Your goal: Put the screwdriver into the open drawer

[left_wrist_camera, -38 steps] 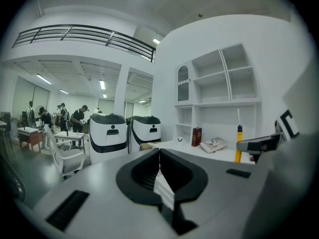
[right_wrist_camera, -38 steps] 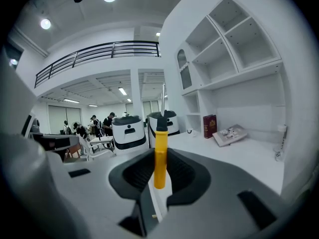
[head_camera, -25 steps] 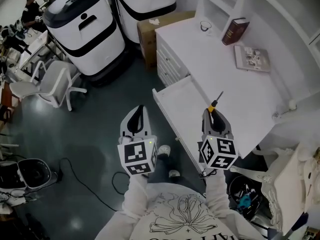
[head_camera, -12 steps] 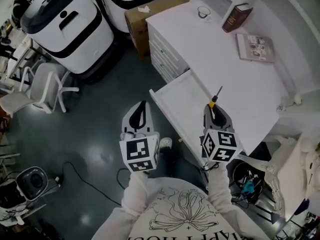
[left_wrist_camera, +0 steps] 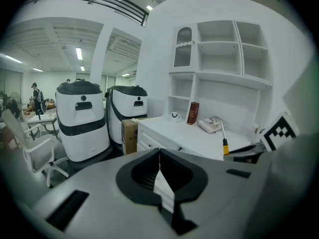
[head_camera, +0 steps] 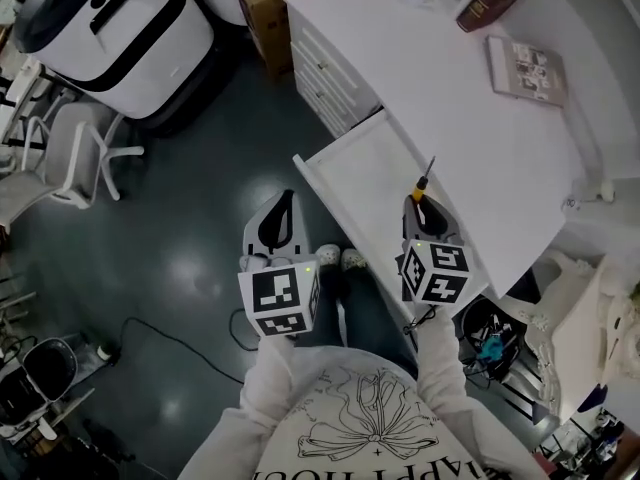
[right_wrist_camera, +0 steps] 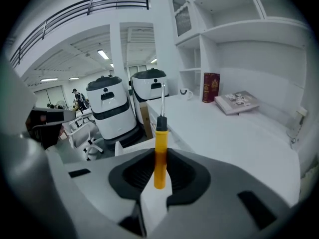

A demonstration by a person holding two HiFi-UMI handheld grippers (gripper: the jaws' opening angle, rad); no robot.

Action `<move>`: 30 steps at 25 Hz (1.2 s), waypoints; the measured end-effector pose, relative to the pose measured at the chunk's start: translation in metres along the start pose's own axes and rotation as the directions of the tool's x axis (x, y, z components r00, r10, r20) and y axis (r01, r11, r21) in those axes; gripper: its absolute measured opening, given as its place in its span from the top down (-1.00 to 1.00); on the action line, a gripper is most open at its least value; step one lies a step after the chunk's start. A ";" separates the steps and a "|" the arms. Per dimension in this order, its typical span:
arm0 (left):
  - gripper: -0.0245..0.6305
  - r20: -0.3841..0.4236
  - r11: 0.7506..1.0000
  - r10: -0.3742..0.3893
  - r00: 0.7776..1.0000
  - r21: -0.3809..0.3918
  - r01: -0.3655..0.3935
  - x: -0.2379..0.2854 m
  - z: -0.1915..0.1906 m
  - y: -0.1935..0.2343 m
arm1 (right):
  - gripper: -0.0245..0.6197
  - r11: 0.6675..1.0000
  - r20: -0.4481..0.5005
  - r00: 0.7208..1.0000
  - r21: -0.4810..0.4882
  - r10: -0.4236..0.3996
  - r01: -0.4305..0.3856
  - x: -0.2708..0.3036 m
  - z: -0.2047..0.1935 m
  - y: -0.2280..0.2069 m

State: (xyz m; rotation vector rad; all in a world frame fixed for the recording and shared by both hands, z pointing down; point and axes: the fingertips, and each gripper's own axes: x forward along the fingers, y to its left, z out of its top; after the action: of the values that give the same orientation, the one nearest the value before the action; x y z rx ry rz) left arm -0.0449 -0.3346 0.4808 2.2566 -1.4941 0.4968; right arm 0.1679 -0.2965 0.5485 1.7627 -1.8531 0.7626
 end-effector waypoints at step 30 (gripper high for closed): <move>0.91 -0.173 0.993 0.043 0.984 -0.096 -0.061 0.073 -0.073 0.002 | 0.70 0.995 -0.459 0.883 0.046 0.100 -0.088 0.149 -0.157 -0.024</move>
State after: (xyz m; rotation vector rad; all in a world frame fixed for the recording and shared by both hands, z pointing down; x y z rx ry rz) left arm -0.0256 -0.3560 0.5795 2.0471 -1.4610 0.5997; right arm 0.1760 -0.3003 0.7661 1.3547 -1.6118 1.1344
